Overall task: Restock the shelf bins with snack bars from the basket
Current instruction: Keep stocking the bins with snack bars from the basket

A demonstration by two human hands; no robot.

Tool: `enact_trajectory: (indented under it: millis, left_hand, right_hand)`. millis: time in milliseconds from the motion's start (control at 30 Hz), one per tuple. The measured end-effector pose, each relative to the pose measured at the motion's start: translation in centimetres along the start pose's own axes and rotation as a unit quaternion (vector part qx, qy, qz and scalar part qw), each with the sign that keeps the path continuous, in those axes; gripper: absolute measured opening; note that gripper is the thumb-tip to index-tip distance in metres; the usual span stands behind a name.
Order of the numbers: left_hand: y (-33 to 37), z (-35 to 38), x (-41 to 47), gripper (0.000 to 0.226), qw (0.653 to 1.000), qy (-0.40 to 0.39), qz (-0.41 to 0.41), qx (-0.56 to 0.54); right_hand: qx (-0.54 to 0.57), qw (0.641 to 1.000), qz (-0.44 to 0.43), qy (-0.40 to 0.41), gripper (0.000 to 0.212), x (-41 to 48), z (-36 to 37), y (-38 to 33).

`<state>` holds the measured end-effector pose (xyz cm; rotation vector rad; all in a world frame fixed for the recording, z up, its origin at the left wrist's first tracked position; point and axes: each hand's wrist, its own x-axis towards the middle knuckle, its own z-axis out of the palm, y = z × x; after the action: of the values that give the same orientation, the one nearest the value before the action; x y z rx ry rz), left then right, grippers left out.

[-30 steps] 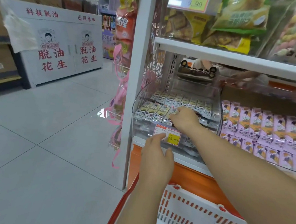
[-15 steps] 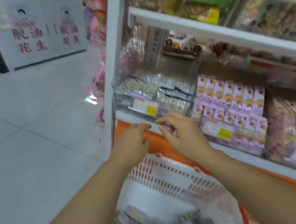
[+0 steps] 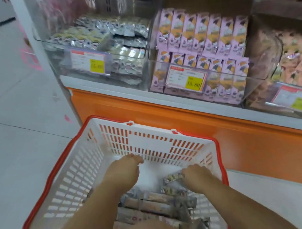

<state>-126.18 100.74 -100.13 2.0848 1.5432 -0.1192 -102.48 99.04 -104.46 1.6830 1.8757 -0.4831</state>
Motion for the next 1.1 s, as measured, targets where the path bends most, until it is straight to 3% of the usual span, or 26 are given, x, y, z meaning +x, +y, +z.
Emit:
enact_trajectory:
  millis: [100,233,333,433,533,667,833,933,1033,1100]
  left_hand:
    - [-1.7,2.6,0.7,0.037,0.997,-0.061,-0.047,-0.012]
    - [-3.0,3.2,1.5,0.036,0.996,-0.045,-0.072,-0.022]
    - [-2.1,2.9,1.8,0.035,0.997,-0.028,-0.060,-0.047]
    - [-0.8,1.9,1.7,0.034,0.993,-0.005,-0.050,-0.104]
    - [1.0,-0.8,1.1,0.033,0.978,0.000,-0.019,-0.206]
    - [4.1,-6.0,-0.7,0.034,0.952,-0.022,0.021,-0.305]
    - [5.7,-11.5,-4.9,0.043,0.956,-0.033,0.070,-0.283]
    - [5.9,-13.4,-7.4,0.035,0.957,-0.025,0.099,-0.273]
    - [5.7,-14.7,-9.5,0.025,0.939,0.024,0.135,-0.314]
    - [5.4,-15.5,-10.5,0.028,0.923,0.098,0.132,-0.347]
  right_hand:
    - [-0.080,0.996,0.006,-0.044,0.040,1.5,1.7,-0.4]
    - [-0.126,0.989,0.006,-0.079,0.046,3.0,3.0,-1.0]
    - [-0.043,0.997,0.002,-0.061,0.025,2.9,2.8,-1.1]
    - [0.155,0.988,-0.027,0.008,0.007,2.2,1.1,-0.3]
    - [0.352,0.930,-0.085,0.063,0.012,-0.2,-2.7,0.6]
    - [0.494,0.853,-0.116,0.123,0.012,-6.2,-8.6,1.1]
    - [0.573,0.792,-0.135,0.163,0.024,-11.9,-12.7,0.6]
    - [0.602,0.762,-0.160,0.179,0.026,-14.1,-14.5,-0.6]
    - [0.641,0.719,-0.177,0.203,0.017,-15.4,-16.3,-2.1]
    - [0.675,0.681,-0.180,0.220,0.018,-15.9,-17.2,-3.3]
